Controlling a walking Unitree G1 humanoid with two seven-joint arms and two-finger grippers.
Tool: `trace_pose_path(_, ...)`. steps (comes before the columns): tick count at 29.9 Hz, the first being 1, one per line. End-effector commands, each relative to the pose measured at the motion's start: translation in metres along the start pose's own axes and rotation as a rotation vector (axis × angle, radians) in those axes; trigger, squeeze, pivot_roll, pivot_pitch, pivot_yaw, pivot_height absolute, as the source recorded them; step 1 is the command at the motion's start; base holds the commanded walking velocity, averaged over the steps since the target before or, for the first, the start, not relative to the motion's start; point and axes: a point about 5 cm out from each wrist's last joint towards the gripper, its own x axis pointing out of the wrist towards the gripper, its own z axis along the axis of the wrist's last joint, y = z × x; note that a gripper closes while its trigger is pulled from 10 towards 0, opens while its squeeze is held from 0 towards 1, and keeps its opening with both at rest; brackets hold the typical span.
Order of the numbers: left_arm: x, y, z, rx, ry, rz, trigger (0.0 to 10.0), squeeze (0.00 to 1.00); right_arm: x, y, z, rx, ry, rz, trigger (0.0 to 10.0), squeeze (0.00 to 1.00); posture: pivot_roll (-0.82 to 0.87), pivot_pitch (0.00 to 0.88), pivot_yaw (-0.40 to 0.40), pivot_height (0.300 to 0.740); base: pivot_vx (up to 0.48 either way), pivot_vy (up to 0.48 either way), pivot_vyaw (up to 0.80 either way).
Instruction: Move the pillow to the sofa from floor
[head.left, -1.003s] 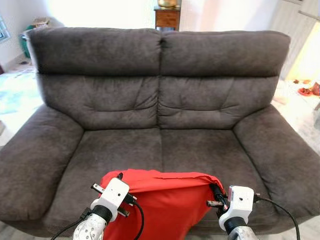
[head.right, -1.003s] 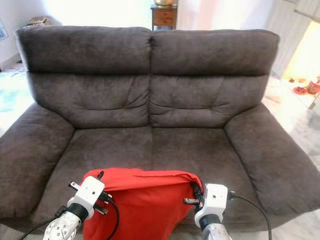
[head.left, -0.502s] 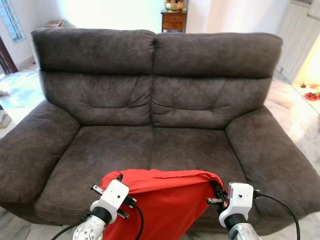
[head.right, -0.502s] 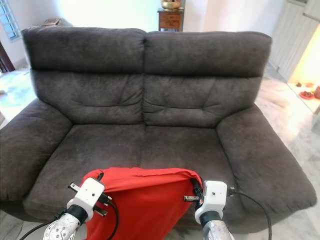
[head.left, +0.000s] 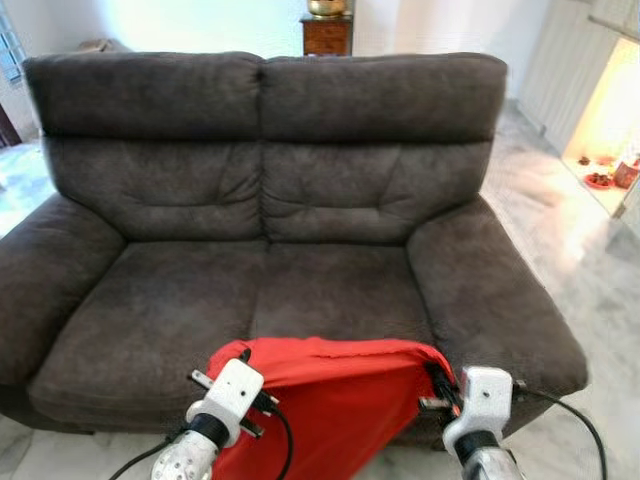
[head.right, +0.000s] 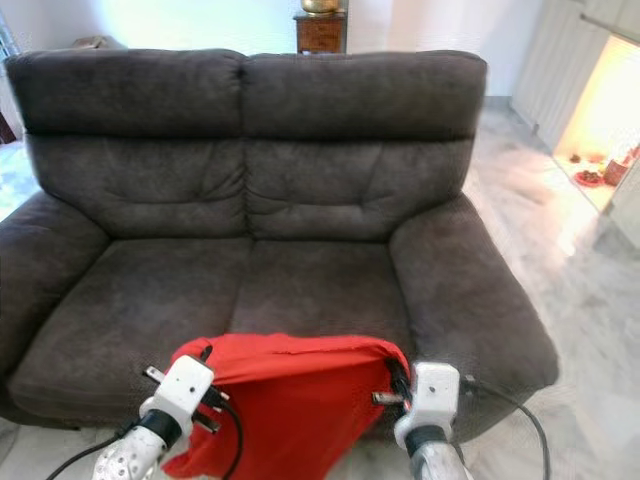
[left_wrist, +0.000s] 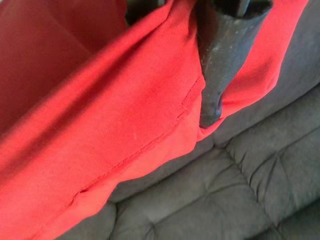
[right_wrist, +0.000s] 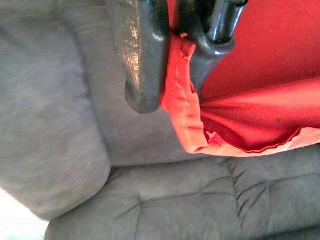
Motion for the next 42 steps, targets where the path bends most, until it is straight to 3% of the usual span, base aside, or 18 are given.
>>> trace_pose_path(1,-0.005,0.035,0.007,0.019,-0.049,0.141,10.0,0.0,-0.002,-0.026,0.013,0.015,-0.062,-0.145,10.0,0.0,0.02,0.0,0.026,0.74,0.0,-0.304,0.0)
trace_pose_path(16,-0.003,0.037,0.008,0.012,-0.052,0.149,10.0,0.0,0.0,-0.021,0.015,0.025,-0.072,-0.129,10.0,0.0,0.02,0.0,0.025,0.74,0.0,-0.2,0.0)
trace_pose_path(31,-0.007,0.043,0.004,-0.091,-0.043,0.188,10.0,0.0,0.003,-0.014,0.018,0.015,-0.082,-0.085,10.0,0.0,0.02,0.0,0.026,0.74,0.0,0.0,0.0)
trace_pose_path(42,-0.005,0.043,0.016,-0.083,-0.107,0.197,10.0,0.0,0.006,-0.005,0.038,-0.02,-0.18,-0.064,10.0,0.0,0.02,0.0,0.026,0.74,0.0,0.0,0.0)
